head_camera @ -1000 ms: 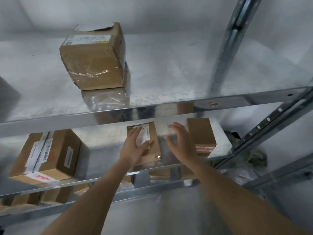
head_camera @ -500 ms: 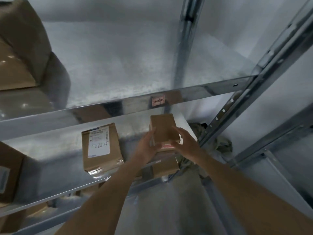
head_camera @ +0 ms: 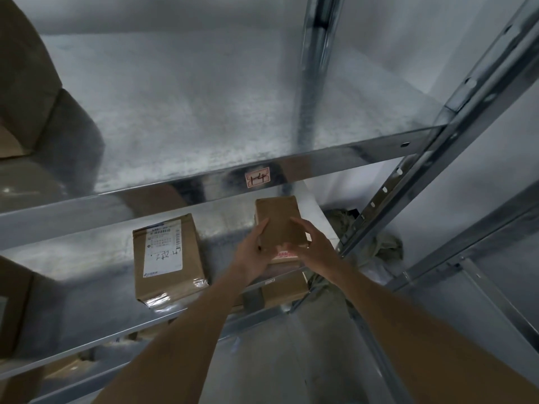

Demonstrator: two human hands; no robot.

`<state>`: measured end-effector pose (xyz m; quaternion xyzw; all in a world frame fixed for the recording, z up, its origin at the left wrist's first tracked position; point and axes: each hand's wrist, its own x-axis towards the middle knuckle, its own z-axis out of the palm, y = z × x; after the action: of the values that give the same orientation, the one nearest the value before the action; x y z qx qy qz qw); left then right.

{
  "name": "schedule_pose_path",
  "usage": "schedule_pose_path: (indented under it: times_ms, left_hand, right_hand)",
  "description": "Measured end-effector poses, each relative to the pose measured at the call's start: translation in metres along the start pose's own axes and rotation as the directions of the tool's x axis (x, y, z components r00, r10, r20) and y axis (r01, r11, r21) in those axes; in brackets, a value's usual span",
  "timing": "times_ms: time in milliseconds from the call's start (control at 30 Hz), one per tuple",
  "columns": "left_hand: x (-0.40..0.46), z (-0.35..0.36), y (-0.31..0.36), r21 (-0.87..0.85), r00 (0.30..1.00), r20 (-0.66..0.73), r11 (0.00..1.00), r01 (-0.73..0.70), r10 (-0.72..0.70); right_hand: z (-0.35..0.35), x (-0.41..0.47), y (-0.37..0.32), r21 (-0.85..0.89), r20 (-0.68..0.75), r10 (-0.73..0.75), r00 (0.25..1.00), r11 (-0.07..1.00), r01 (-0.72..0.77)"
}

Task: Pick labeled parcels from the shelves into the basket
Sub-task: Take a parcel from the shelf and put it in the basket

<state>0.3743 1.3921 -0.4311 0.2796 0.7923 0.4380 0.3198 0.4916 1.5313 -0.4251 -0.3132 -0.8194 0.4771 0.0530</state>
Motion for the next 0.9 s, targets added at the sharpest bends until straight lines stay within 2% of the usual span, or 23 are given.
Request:
schedule_pose_path:
  times_ms: [100, 333, 433, 600, 767, 900]
  left_hand:
    - [-0.008, -0.005, 0.001, -0.050, 1.000, 0.011, 0.999, -0.005, 0.006]
    - [-0.042, -0.035, 0.011, -0.288, 1.000, -0.005, 0.957, -0.018, 0.017]
    - [-0.061, -0.054, 0.019, -0.281, 0.999, -0.041, 0.959, -0.024, 0.013]
    - [-0.108, -0.084, 0.029, -0.177, 0.995, -0.095, 0.983, -0.055, 0.039]
    - [-0.183, -0.122, 0.052, -0.253, 0.996, -0.095, 0.967, -0.024, -0.001]
    - [-0.248, -0.151, 0.059, -0.333, 0.985, -0.172, 0.942, -0.038, -0.021]
  right_hand:
    - [-0.001, -0.002, -0.008, 0.008, -0.009, -0.001, 1.000, 1.000, 0.001]
    - [0.002, -0.028, -0.037, 0.075, -0.085, 0.006, 0.996, 0.997, 0.000]
    - [0.005, -0.047, -0.057, 0.143, -0.060, 0.049, 0.997, 0.989, -0.040]
    - [0.021, -0.095, -0.098, 0.111, -0.065, 0.048, 0.997, 0.993, -0.041]
    - [0.040, -0.156, -0.157, 0.191, -0.108, 0.073, 0.991, 0.980, -0.051]
    - [0.063, -0.207, -0.207, 0.279, -0.156, 0.097, 0.983, 0.959, -0.051]
